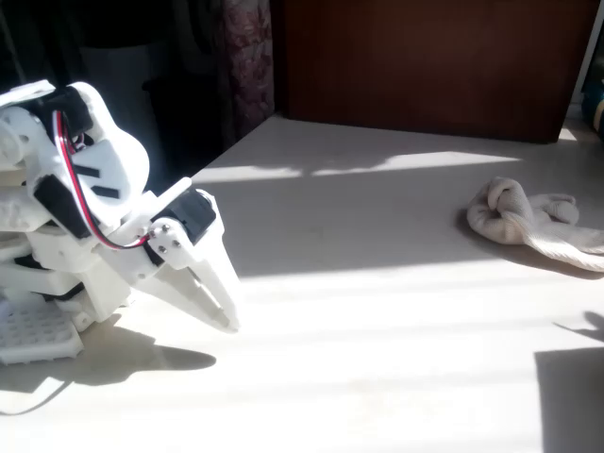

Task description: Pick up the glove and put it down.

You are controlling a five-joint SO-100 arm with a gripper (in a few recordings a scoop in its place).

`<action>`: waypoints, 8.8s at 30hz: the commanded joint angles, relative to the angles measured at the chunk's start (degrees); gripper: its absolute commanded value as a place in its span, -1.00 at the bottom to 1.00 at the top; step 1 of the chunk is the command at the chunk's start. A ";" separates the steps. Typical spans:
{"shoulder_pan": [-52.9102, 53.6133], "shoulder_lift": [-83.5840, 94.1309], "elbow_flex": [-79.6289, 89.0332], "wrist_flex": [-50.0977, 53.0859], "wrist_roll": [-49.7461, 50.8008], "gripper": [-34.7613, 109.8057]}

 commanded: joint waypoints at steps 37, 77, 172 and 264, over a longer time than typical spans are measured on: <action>0.00 0.00 -0.18 -0.53 -0.44 -0.51; -18.46 -85.25 -81.39 -18.02 0.18 -0.51; -29.79 -148.27 -144.40 -9.84 -0.35 -0.52; 10.63 -133.24 -143.61 17.40 -6.86 -0.05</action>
